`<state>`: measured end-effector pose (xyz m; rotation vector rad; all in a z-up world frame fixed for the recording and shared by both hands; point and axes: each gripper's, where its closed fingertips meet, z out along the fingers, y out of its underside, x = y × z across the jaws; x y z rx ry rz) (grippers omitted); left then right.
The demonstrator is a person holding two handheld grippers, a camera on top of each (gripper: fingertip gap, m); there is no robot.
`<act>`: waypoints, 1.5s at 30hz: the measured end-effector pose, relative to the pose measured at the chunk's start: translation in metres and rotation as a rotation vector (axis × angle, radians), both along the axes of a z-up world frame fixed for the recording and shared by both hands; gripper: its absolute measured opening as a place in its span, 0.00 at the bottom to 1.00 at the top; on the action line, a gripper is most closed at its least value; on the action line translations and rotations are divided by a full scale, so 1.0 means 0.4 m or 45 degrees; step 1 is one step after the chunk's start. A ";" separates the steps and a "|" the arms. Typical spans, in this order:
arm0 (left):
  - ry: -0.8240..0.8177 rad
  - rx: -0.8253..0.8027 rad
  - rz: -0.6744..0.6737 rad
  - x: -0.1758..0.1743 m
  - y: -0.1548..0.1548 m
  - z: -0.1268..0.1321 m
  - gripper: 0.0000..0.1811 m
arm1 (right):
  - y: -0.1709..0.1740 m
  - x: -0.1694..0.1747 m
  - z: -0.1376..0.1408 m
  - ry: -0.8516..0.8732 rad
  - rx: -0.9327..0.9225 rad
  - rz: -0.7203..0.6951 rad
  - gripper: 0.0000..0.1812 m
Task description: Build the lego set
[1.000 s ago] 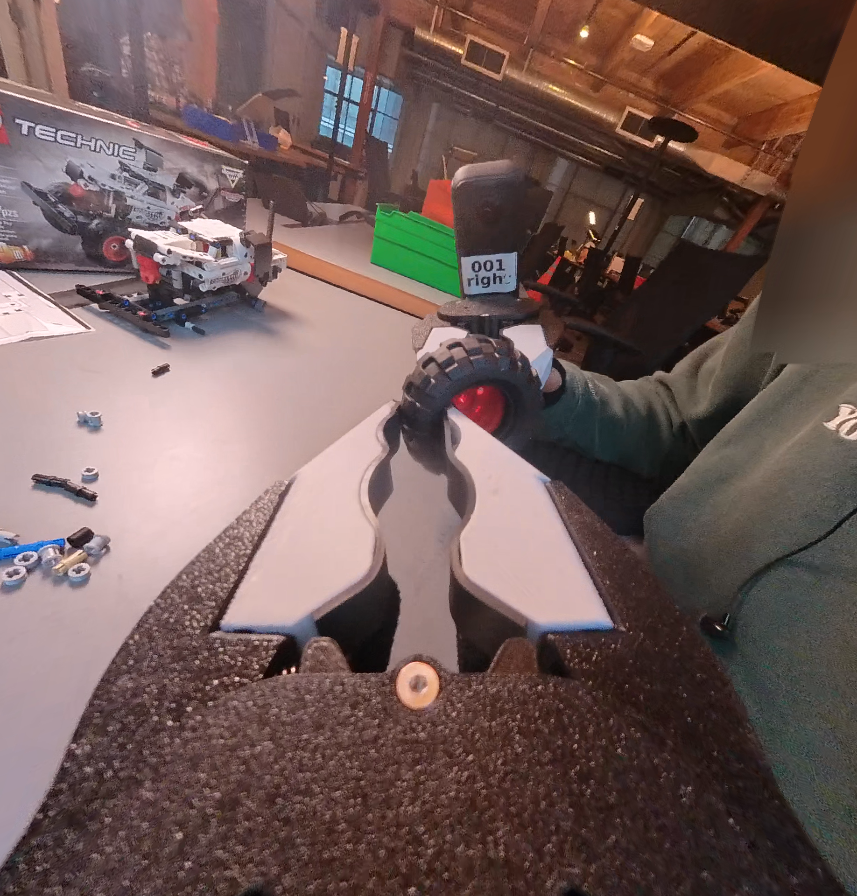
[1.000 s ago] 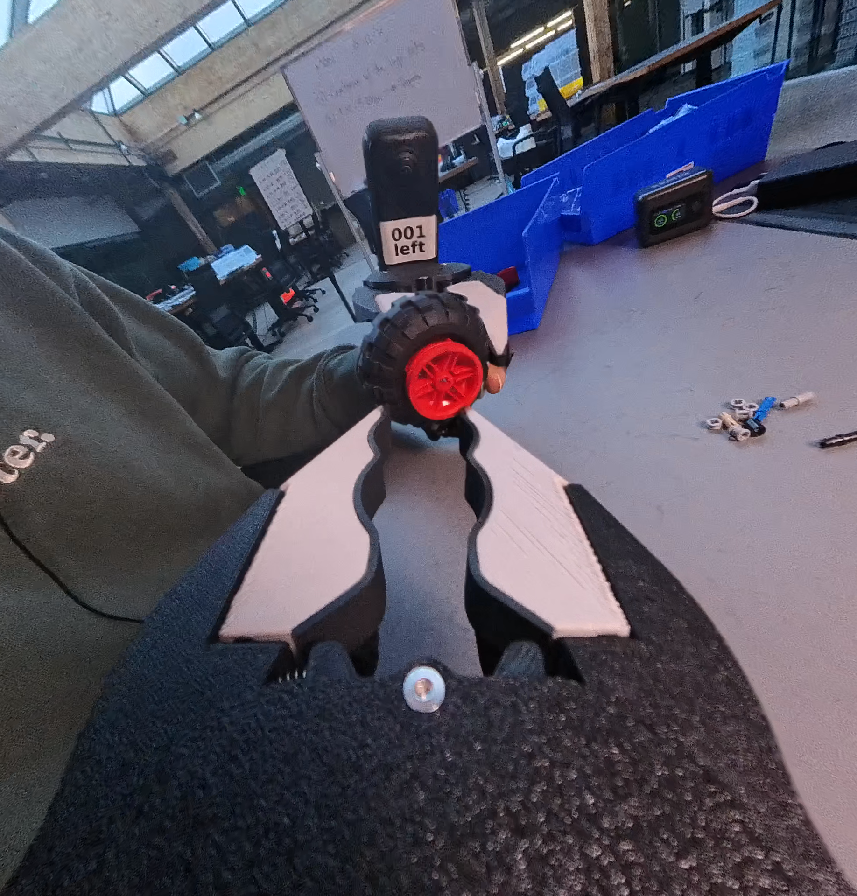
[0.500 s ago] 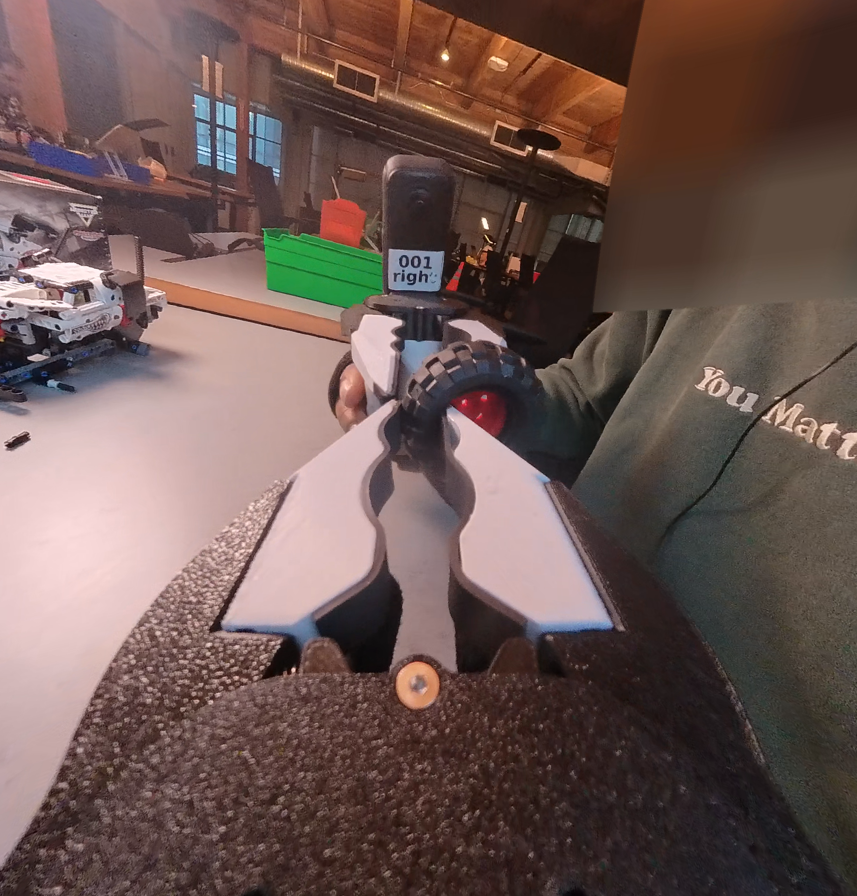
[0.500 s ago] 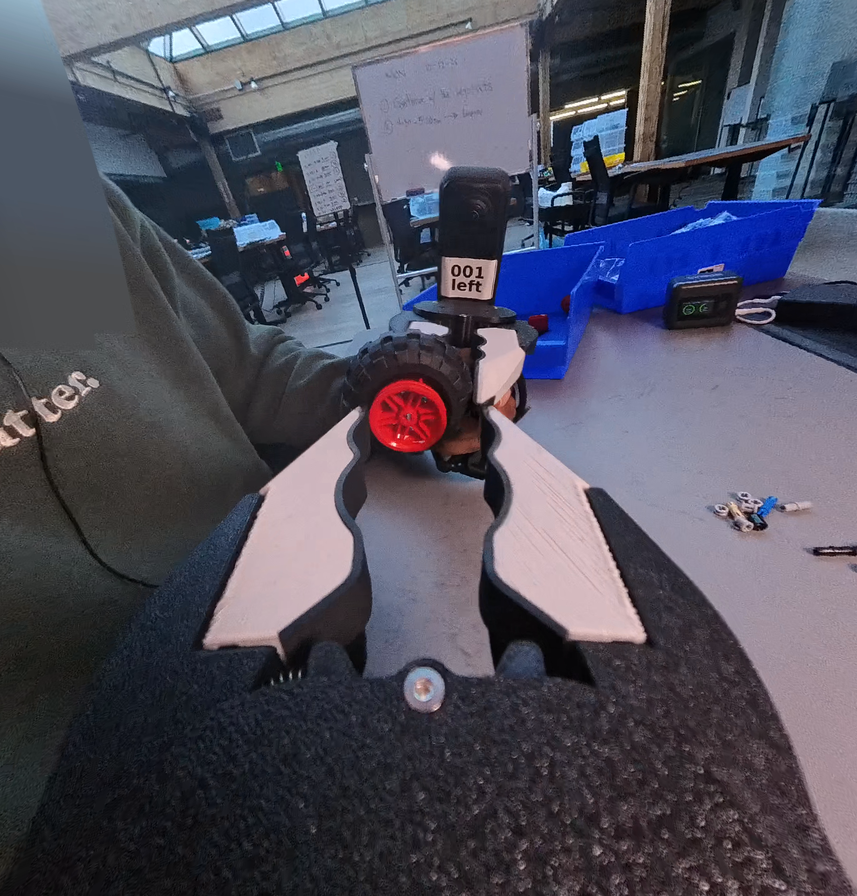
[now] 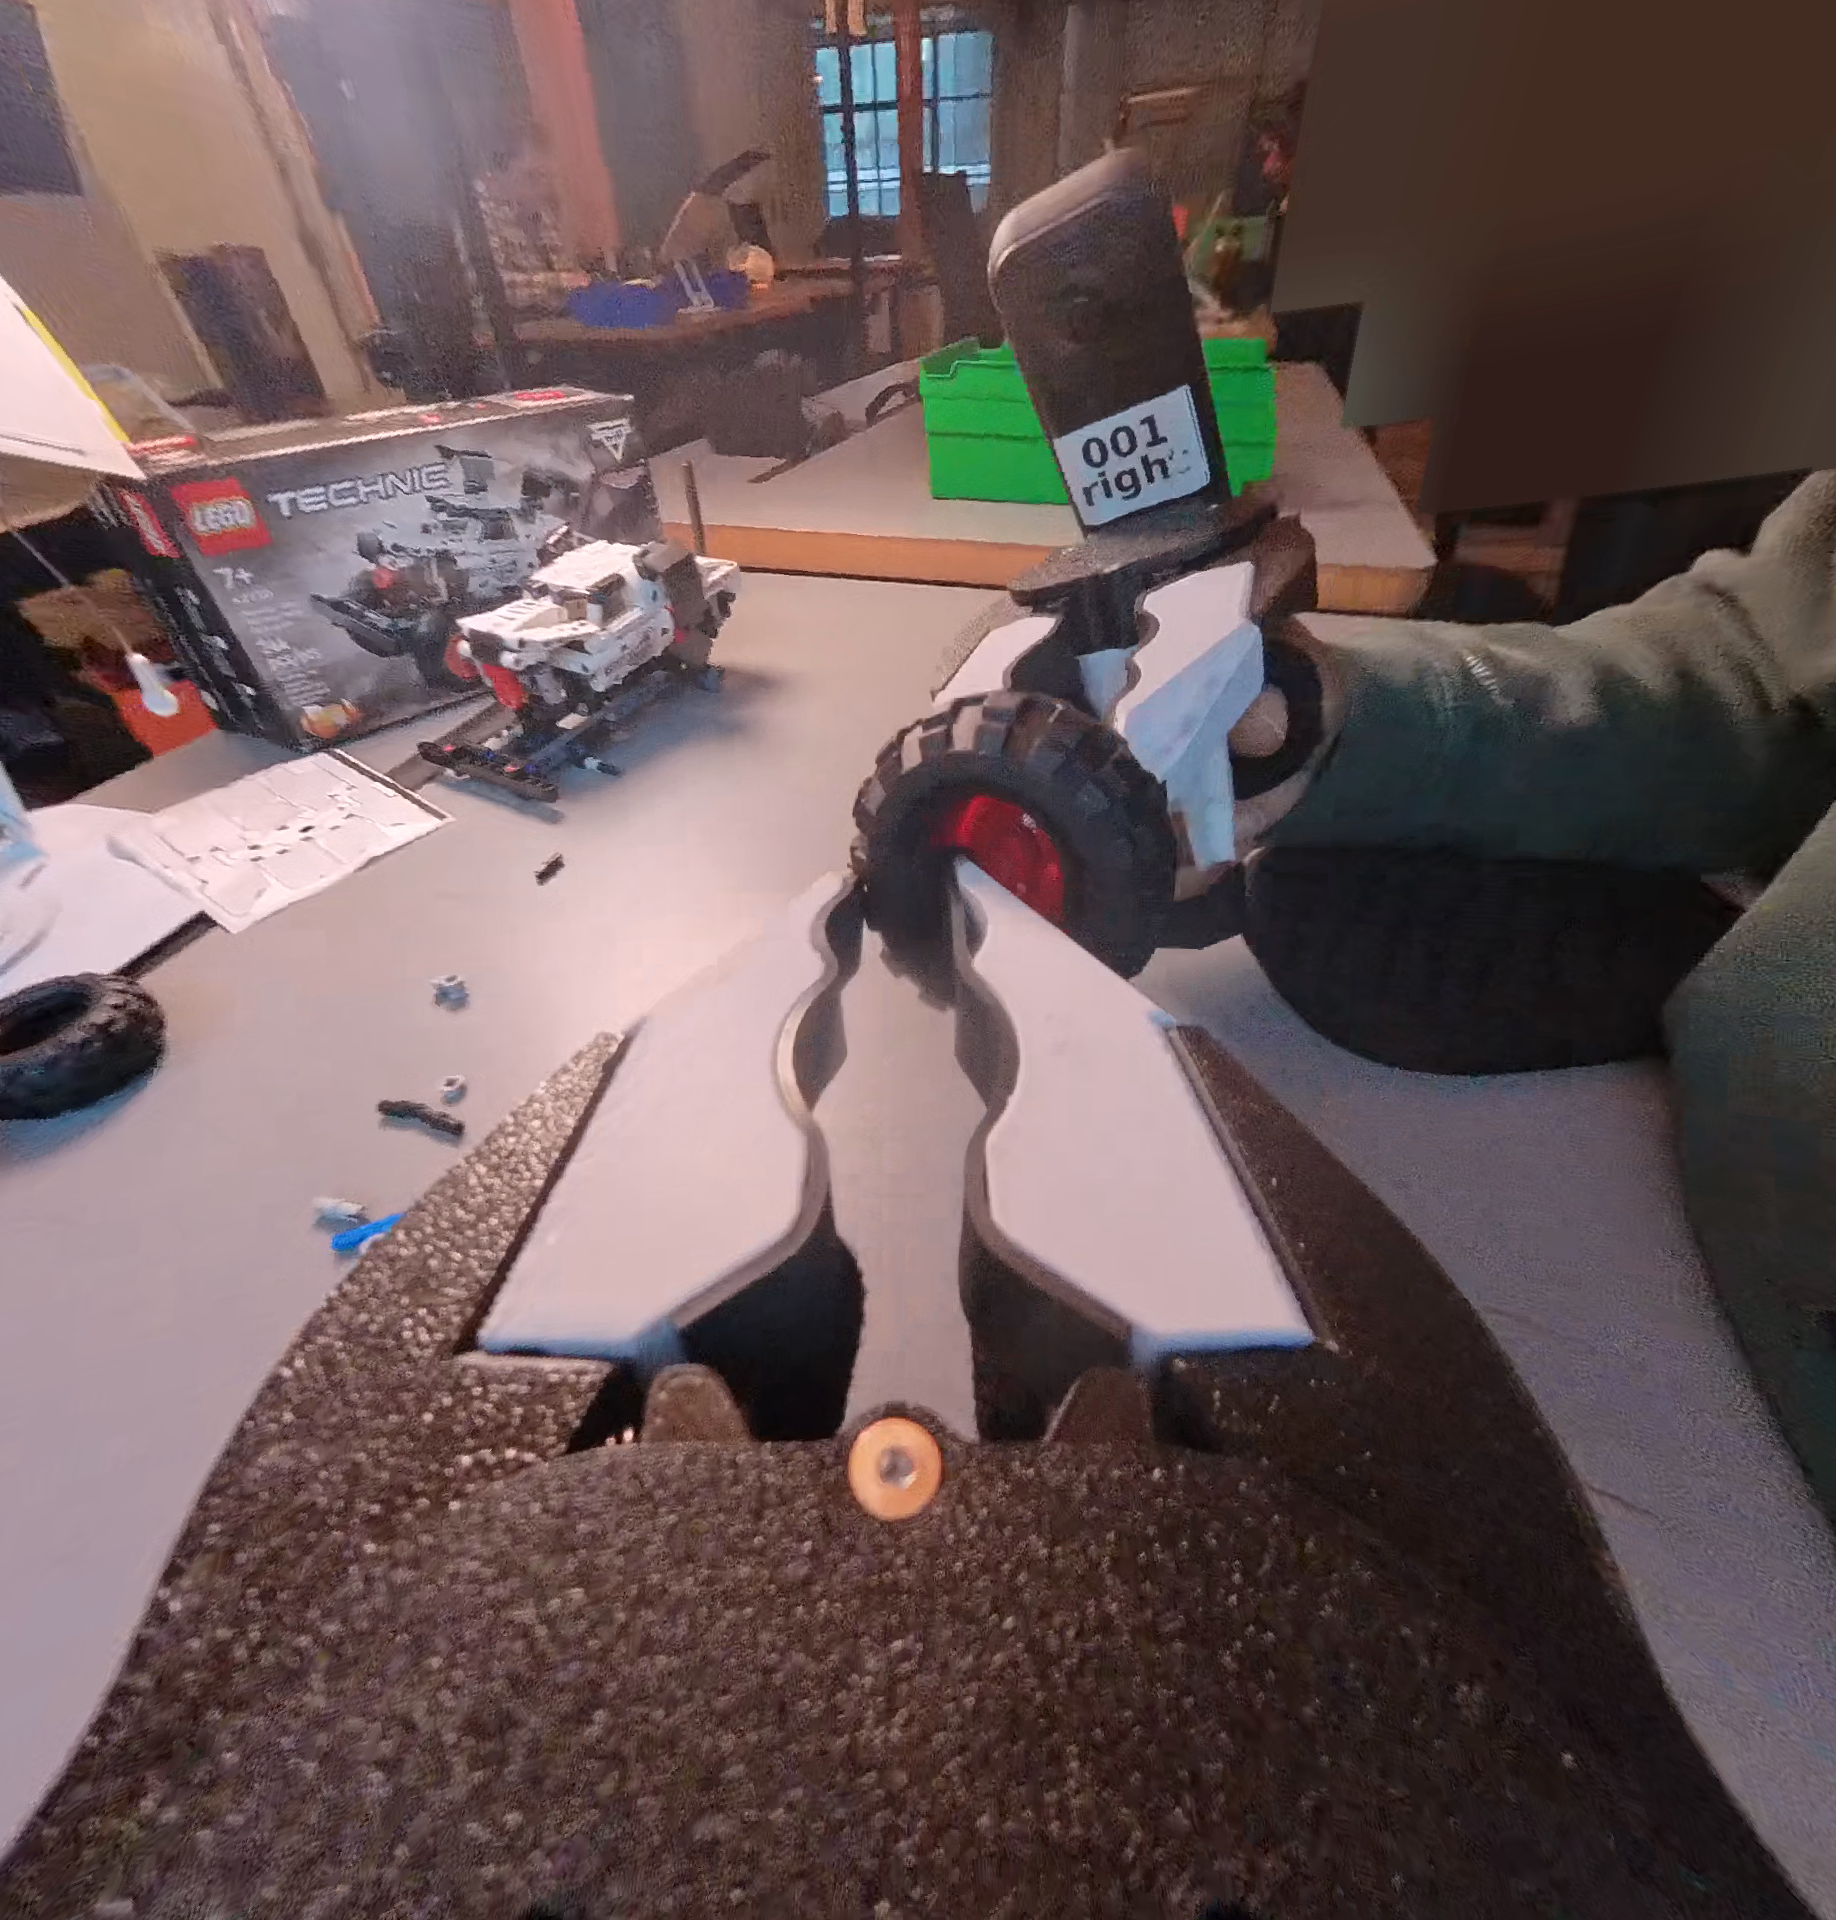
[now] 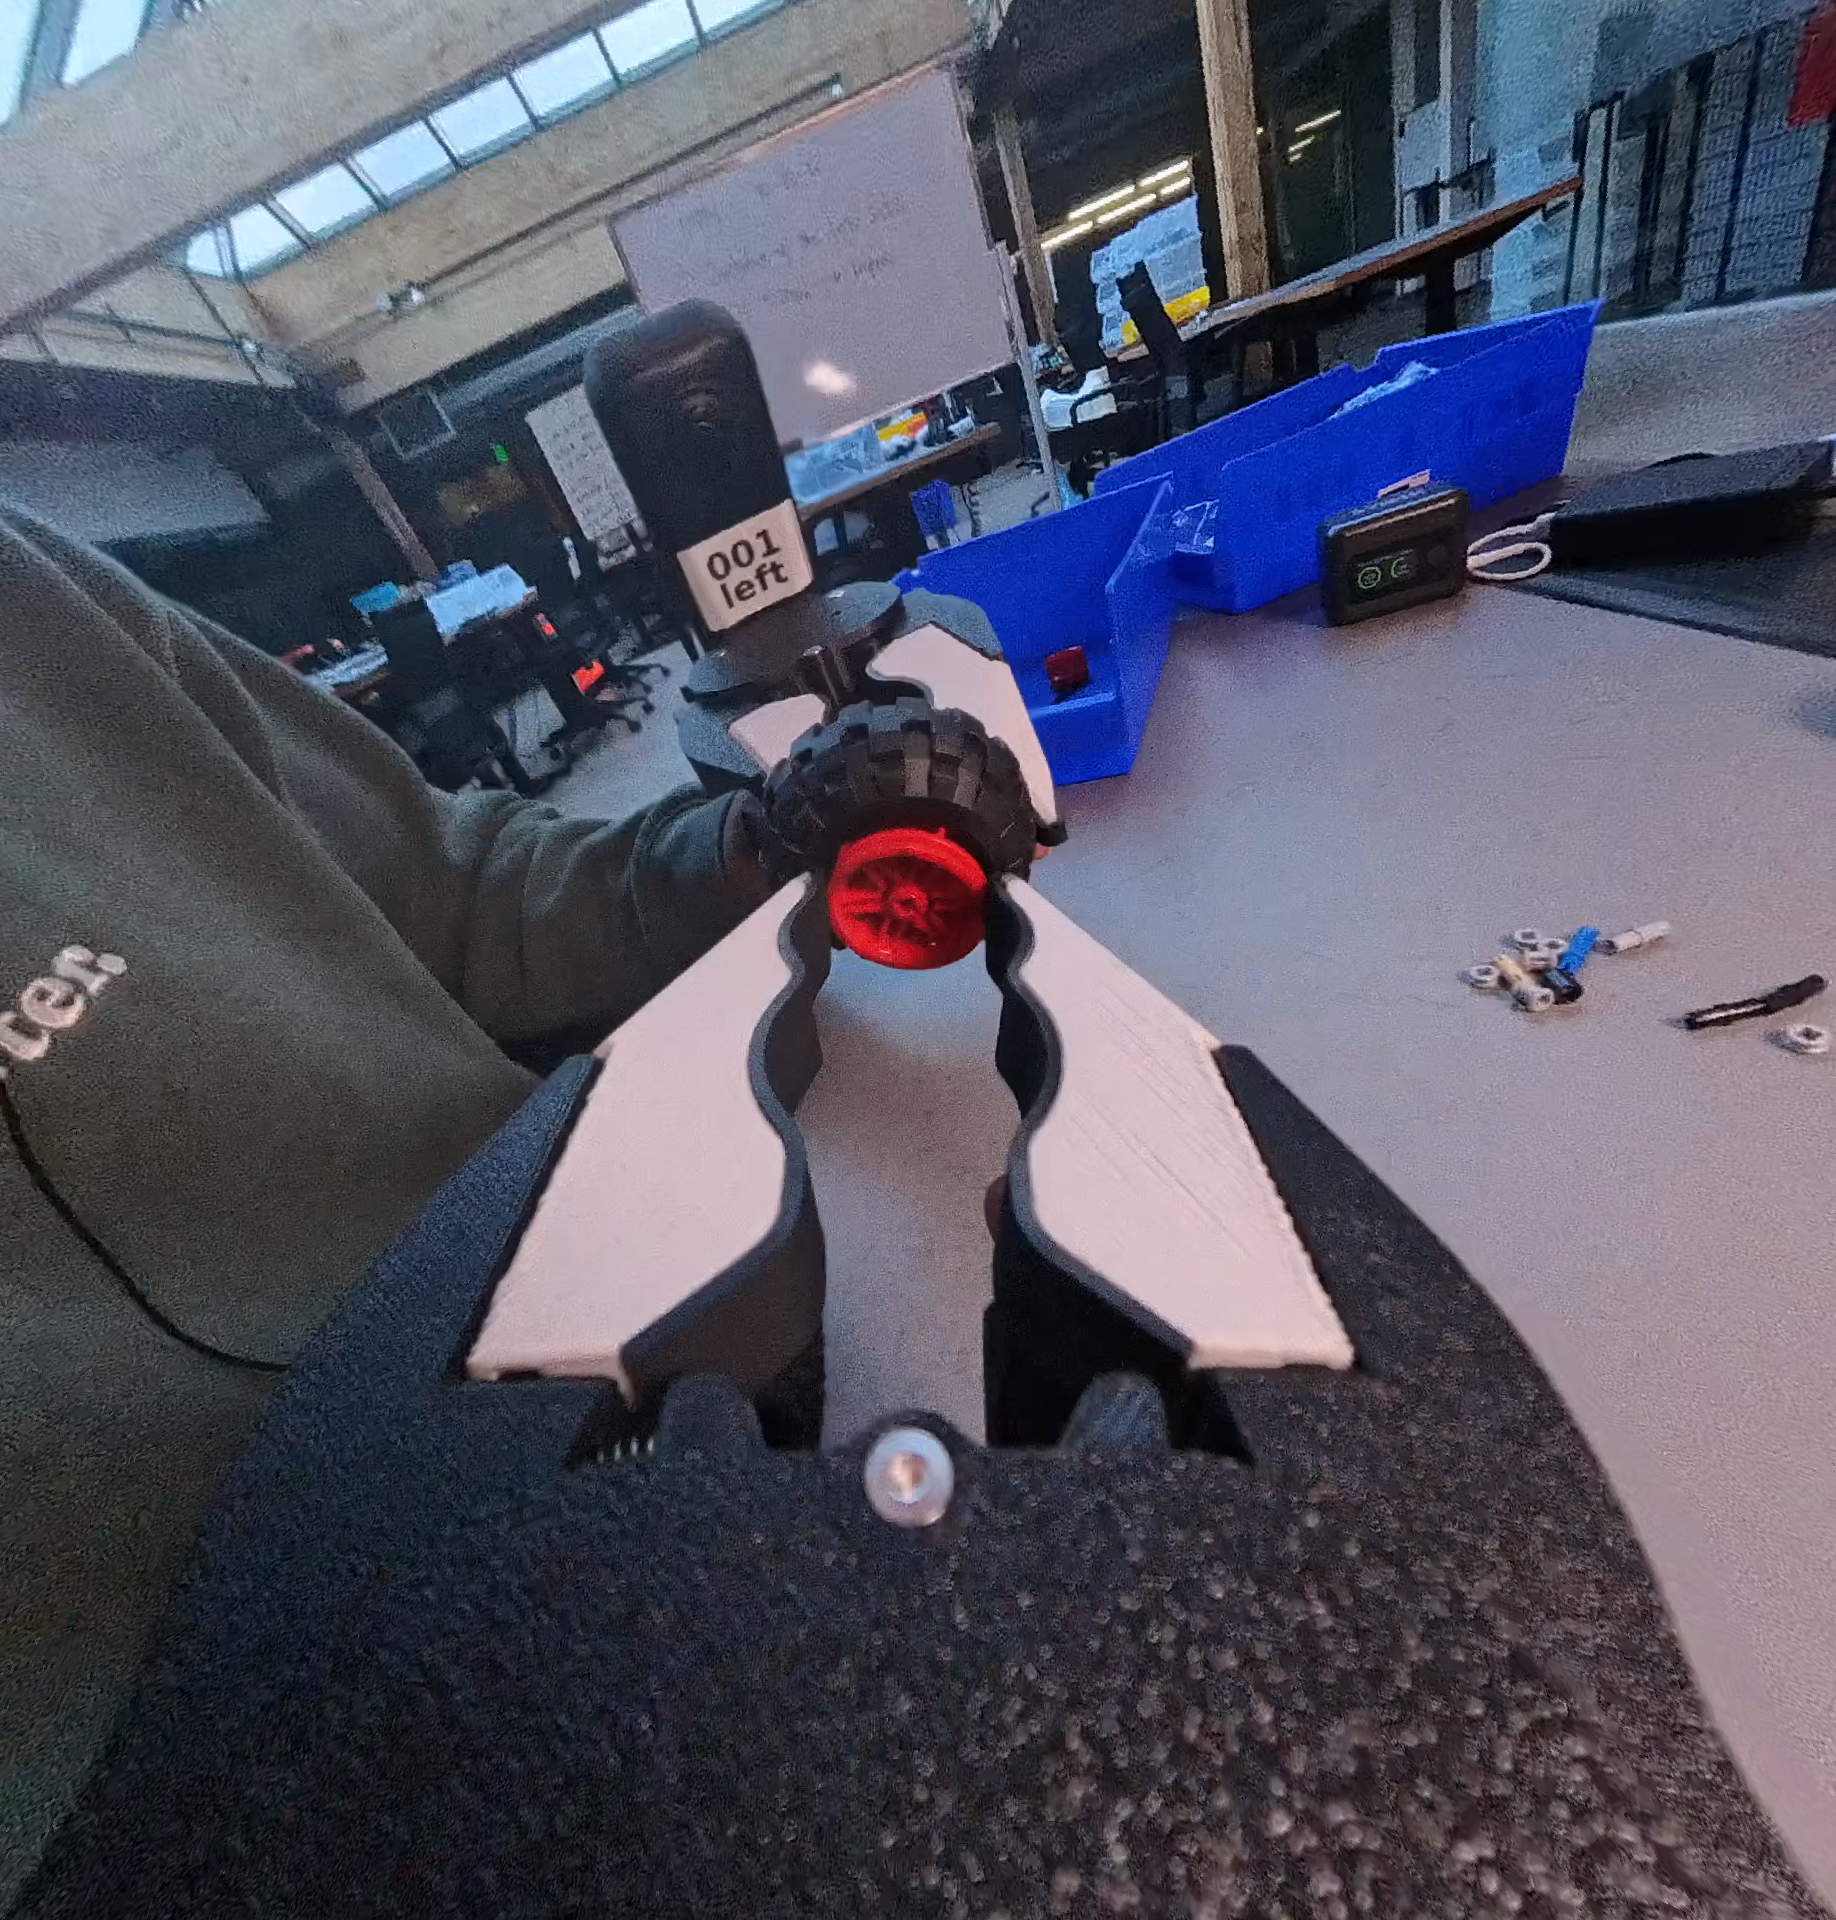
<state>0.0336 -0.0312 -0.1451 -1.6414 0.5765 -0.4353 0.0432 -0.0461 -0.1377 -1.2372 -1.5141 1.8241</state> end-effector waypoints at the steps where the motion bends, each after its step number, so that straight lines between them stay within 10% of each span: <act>1: 0.084 0.035 0.053 -0.007 0.005 0.000 0.06 | 0.006 -0.003 0.000 -0.014 -0.087 0.003 0.15; 4: 0.504 0.160 0.298 -0.045 0.021 -0.014 0.01 | 0.018 -0.017 -0.008 -0.087 -0.330 0.012 0.15; 10: 0.306 0.064 0.312 -0.057 0.034 0.003 0.01 | 0.036 -0.022 0.003 -0.061 -0.297 -0.054 0.15; 24: -0.272 -0.295 0.142 -0.053 0.062 -0.043 0.00 | 0.057 -0.009 -0.015 0.164 0.893 -0.435 0.15; 32: -0.360 -0.196 0.265 -0.175 0.011 0.008 0.00 | 0.200 0.052 0.037 0.169 0.487 -0.549 0.15; 45: -0.042 -0.629 -0.127 0.029 -0.003 -0.199 0.11 | 0.163 0.038 0.031 0.227 0.340 -0.408 0.16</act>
